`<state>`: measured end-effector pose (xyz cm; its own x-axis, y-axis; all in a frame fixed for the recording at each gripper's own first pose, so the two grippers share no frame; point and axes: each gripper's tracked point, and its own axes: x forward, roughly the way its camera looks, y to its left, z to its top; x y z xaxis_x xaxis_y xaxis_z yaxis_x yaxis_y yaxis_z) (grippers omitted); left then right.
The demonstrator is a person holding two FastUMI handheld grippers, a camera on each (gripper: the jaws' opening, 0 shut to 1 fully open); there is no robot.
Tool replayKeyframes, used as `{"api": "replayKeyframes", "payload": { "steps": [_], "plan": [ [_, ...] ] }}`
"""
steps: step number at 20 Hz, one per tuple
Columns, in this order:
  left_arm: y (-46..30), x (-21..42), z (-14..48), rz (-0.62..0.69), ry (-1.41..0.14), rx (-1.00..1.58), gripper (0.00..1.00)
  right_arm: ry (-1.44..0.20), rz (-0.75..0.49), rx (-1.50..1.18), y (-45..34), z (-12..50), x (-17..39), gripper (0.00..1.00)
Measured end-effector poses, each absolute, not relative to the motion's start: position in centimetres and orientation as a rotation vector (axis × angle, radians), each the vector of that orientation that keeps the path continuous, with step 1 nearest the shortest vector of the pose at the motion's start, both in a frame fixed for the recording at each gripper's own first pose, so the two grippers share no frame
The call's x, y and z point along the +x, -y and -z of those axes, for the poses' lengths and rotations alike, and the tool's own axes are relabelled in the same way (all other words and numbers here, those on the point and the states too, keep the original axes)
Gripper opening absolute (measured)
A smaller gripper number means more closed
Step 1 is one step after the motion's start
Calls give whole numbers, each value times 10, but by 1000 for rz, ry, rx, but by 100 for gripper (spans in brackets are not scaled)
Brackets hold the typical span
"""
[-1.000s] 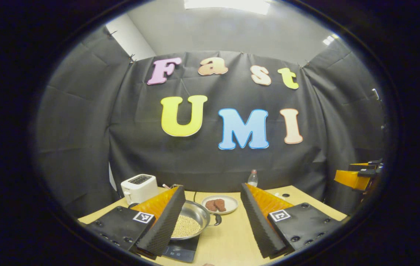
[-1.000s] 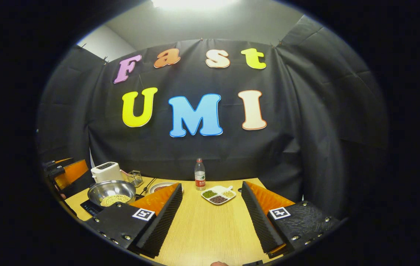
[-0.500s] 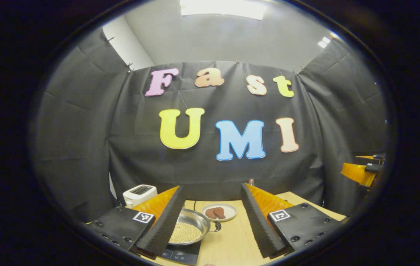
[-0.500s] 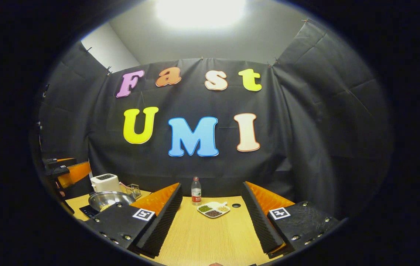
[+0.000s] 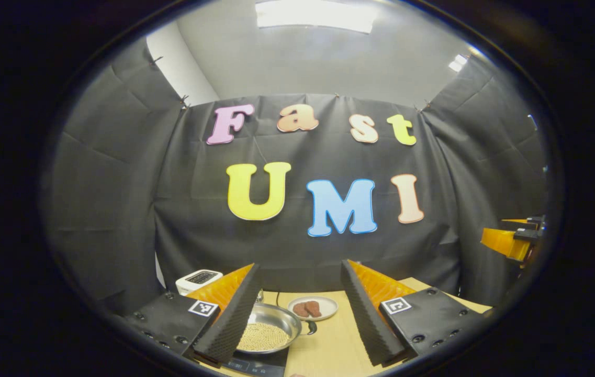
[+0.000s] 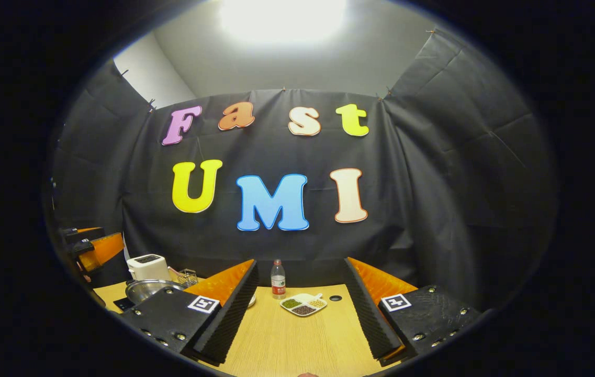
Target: First push the handle of the pot to place it horizontally, then grasp the pot with both hands and set it on the induction cooktop.
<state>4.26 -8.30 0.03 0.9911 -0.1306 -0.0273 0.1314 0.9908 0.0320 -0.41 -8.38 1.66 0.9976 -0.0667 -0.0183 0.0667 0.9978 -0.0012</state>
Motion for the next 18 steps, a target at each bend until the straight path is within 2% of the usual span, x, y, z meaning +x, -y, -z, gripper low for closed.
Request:
{"api": "replayKeyframes", "payload": {
  "steps": [6,7,8,18],
  "plan": [
    [77,40,4,124,-29,29,100,-26,73,4,84,-17,-4,97],
    [78,39,5,125,-30,29,98,-26,72,5,82,-17,-5,97],
    [78,39,6,128,-31,30,100,-25,73,5,81,-18,-5,97],
    [73,38,10,142,-34,26,100,-22,86,3,75,-20,-9,96]
  ]
}}
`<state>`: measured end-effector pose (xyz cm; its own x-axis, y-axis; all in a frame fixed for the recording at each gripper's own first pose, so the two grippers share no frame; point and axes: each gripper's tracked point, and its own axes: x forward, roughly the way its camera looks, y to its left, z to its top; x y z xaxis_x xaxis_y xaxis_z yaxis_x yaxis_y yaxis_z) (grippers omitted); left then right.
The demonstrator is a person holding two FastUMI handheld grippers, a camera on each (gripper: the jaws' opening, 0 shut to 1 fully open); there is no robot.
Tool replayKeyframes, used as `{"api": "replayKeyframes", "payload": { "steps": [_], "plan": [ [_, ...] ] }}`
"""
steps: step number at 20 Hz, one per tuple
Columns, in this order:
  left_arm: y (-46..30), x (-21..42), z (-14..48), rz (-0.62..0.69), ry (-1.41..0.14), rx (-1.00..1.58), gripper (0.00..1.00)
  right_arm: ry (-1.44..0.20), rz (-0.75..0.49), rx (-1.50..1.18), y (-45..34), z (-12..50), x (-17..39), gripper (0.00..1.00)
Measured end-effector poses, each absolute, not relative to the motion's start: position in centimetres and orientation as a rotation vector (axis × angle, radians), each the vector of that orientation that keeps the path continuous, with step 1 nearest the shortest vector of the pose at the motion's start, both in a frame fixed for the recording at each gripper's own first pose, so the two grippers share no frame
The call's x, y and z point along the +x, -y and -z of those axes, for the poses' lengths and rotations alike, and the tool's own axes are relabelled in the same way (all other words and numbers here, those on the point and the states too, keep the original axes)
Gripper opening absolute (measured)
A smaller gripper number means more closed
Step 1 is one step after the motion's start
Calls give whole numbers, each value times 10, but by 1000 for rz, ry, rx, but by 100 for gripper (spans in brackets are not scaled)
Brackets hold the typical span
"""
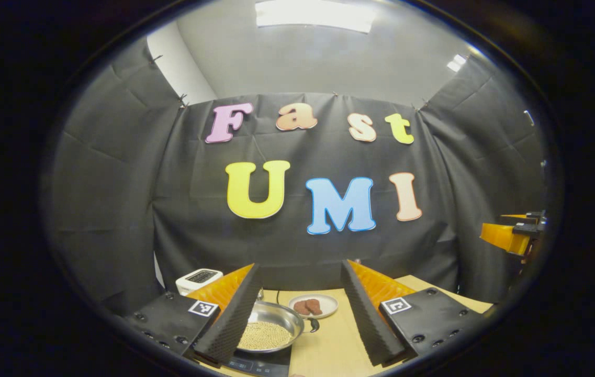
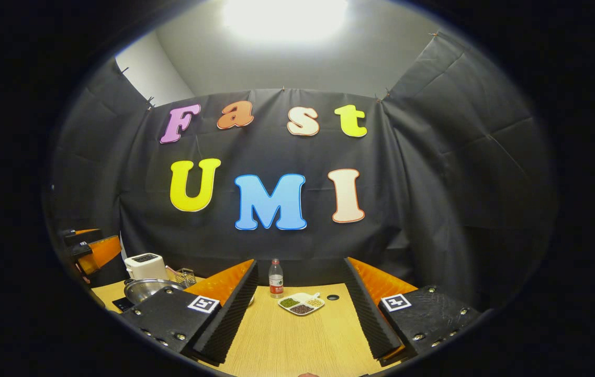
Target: First push the handle of the pot to place it horizontally, then grasp the pot with both hands and set it on the induction cooktop.
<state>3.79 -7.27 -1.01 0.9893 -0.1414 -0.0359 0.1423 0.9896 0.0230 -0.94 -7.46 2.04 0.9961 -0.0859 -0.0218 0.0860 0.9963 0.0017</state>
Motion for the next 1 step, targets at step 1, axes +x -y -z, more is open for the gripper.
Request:
{"api": "replayKeyframes", "payload": {
  "steps": [1],
  "plan": [
    [70,37,9,140,-32,26,100,-19,87,3,73,-23,-10,97]
  ]
}}
